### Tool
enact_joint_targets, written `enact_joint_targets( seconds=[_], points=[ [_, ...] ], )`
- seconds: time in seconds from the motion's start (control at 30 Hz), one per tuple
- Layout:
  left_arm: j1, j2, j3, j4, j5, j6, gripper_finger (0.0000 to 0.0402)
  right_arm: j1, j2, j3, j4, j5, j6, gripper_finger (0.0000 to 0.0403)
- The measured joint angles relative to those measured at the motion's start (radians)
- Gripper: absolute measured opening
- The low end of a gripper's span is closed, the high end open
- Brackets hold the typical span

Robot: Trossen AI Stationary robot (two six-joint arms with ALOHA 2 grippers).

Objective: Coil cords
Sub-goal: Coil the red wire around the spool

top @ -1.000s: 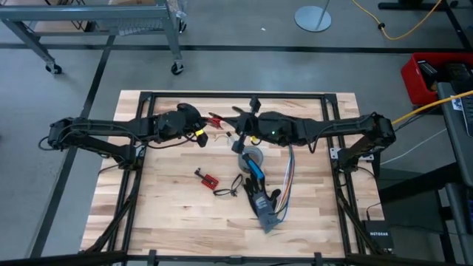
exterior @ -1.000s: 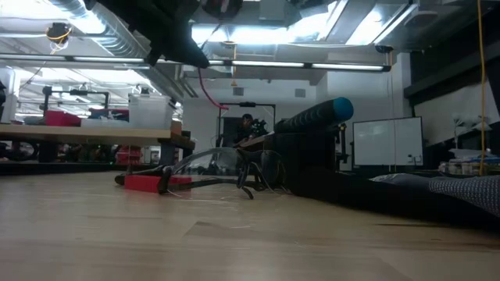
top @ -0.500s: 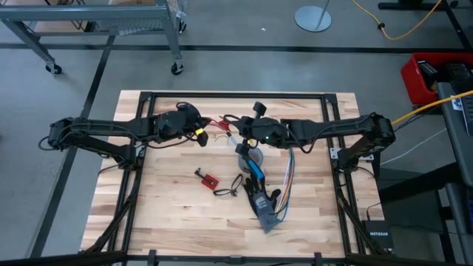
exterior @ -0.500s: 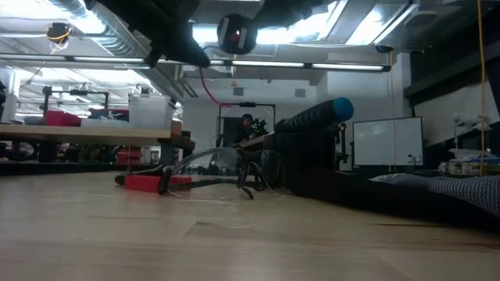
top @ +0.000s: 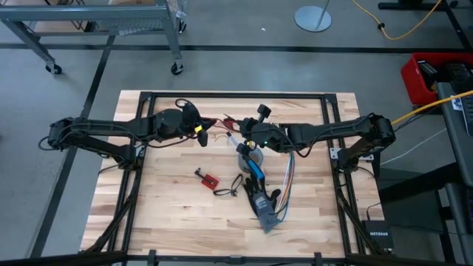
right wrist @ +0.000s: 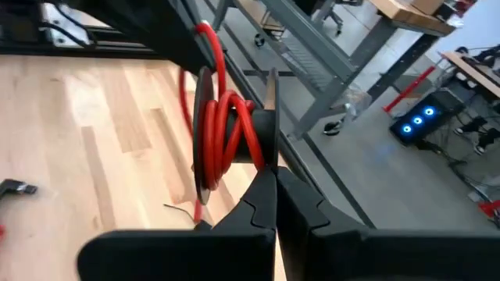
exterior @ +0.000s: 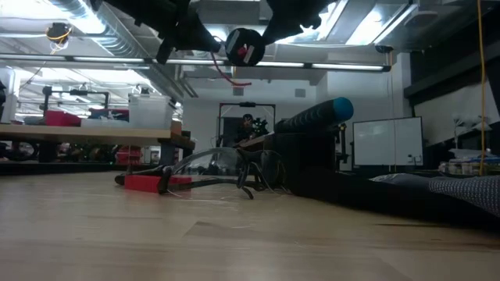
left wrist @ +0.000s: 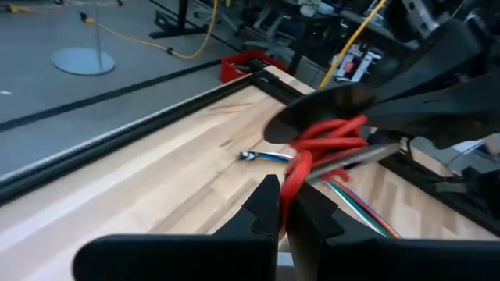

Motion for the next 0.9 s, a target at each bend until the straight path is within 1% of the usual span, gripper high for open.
enact_joint_targets(
  seconds=[0.2,0.47,0.73,0.9],
  points=[
    [0.0,0.0,0.0,0.003,0.031,-0.04,0.0003,-0.014,0.006,-0.01,0.035,-0.001,0.0,0.0],
    [0.0,0.0,0.0,-0.008,0.033,-0.086,0.0003,-0.019,0.06,-0.011,0.126,-0.012,-0.007,0.0],
    [0.0,0.0,0.0,-0.013,0.034,-0.09,0.0003,-0.019,0.095,-0.011,0.15,-0.013,0.0,0.0],
    [0.0,-0.001,0.0,-0.005,0.034,-0.098,0.0003,-0.019,0.095,-0.011,0.2,-0.013,-0.001,0.0]
  ],
)
